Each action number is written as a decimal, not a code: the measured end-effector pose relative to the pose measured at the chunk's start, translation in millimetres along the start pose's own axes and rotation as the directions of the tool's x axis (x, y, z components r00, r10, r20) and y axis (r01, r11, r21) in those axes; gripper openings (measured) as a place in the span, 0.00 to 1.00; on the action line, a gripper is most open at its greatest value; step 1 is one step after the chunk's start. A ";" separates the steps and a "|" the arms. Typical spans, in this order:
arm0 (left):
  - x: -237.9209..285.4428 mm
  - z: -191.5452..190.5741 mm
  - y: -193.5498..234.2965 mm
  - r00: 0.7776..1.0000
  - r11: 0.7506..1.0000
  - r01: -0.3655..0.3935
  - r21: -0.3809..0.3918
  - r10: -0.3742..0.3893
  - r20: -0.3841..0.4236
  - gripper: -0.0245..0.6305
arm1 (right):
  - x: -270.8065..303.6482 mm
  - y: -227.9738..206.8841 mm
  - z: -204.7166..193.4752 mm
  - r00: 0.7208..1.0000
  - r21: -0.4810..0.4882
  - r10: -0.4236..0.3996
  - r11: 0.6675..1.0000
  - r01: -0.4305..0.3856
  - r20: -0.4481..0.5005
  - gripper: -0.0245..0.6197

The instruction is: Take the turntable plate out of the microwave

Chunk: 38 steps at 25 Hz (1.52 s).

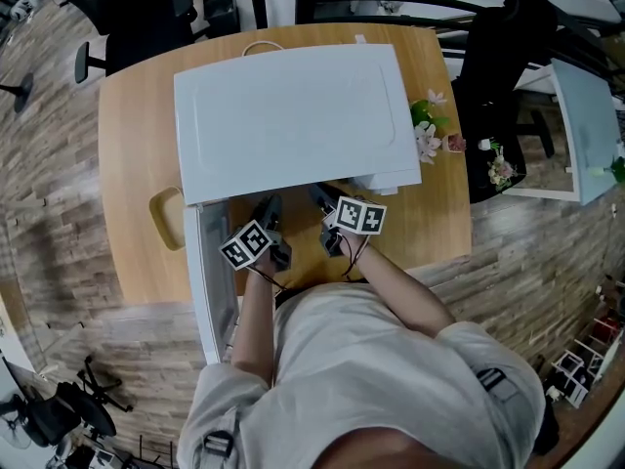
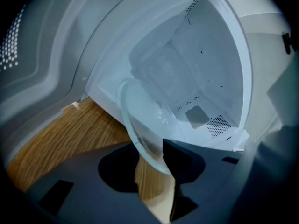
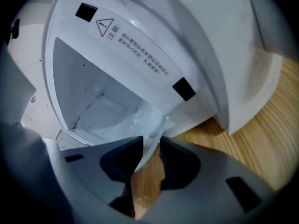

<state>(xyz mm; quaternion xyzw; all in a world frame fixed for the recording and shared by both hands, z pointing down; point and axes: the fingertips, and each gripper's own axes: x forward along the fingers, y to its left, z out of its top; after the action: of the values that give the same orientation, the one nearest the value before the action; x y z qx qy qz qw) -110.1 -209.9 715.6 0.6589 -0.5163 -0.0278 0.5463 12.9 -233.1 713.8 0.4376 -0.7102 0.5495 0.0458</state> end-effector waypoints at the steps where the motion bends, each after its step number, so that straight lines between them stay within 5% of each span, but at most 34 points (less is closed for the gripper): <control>1: -1.1 -1.1 0.0 1.000 1.000 0.001 0.001 -0.001 -0.004 0.30 | -1.3 0.2 -1.2 1.000 -0.004 0.000 1.000 0.000 -0.003 0.22; 15: -21.7 -22.3 6.7 1.000 1.000 0.003 0.015 -0.003 -0.024 0.30 | -23.9 -3.7 -24.5 0.999 -0.047 0.015 0.999 -0.017 -0.029 0.22; 20: -21.1 -15.5 10.9 1.000 0.999 0.000 0.048 0.001 -0.014 0.33 | -16.4 -9.3 -15.2 0.999 -0.040 0.036 0.998 -0.037 -0.033 0.39; 27: -4.7 -4.4 8.4 1.000 0.998 0.012 0.057 -0.012 -0.002 0.38 | -3.1 -8.4 2.5 1.000 -0.093 0.016 0.996 -0.018 -0.020 0.29; 38: -17.1 -8.1 3.7 1.000 0.999 0.014 0.041 -0.013 -0.014 0.36 | -15.0 -2.3 -4.0 0.999 -0.103 0.006 0.995 -0.010 -0.041 0.28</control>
<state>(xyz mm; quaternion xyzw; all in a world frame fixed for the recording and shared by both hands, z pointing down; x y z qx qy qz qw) -115.7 -191.7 712.6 0.6738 -0.5086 -0.0164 0.5358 21.9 -221.3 708.9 0.4205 -0.7385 0.5209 0.0803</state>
